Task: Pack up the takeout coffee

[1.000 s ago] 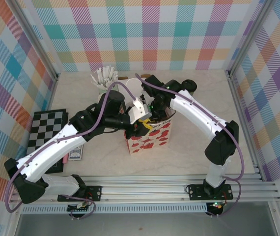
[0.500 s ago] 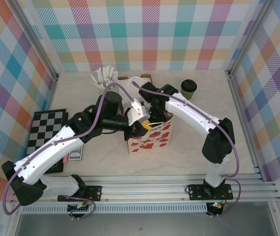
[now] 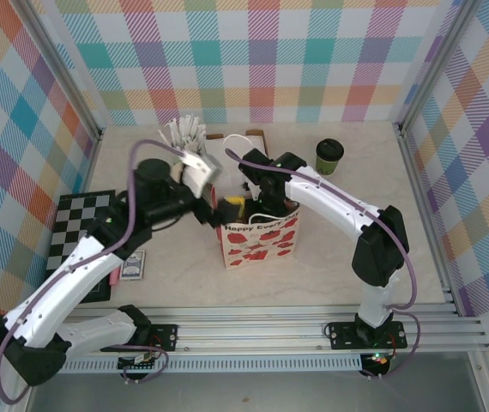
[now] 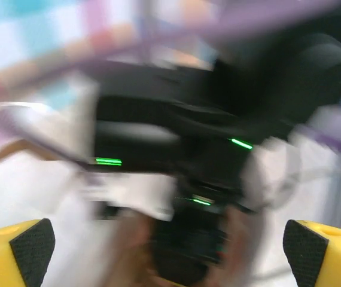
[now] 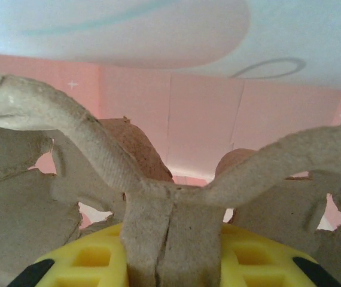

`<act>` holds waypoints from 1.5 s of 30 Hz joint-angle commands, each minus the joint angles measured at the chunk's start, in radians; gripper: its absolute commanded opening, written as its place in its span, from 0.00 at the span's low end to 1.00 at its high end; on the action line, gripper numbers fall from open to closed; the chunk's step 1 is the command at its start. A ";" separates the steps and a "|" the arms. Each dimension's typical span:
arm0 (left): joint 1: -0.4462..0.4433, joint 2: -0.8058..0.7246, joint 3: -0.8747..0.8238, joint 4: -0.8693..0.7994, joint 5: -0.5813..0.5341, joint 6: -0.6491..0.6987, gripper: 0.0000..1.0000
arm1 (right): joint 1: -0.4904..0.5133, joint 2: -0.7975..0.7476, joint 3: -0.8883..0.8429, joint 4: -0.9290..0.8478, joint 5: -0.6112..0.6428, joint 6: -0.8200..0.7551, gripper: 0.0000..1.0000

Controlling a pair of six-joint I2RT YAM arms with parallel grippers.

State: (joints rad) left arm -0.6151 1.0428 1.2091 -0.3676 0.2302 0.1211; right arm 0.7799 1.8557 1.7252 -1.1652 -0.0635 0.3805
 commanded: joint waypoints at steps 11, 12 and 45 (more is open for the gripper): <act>0.317 0.281 0.201 -0.075 0.091 -0.364 0.96 | 0.007 -0.043 -0.021 0.057 -0.004 -0.022 0.19; 0.320 0.318 0.228 -0.076 0.112 -0.357 0.95 | 0.007 -0.043 -0.020 0.056 -0.005 -0.023 0.19; 0.304 0.713 0.636 -0.241 0.524 -0.165 0.31 | 0.010 -0.053 -0.029 0.060 -0.005 -0.016 0.20</act>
State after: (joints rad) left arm -0.3054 1.7489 1.8004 -0.5808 0.7494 -0.0845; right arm 0.7807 1.8374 1.6939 -1.0962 -0.0631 0.3771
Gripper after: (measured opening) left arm 0.319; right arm 0.281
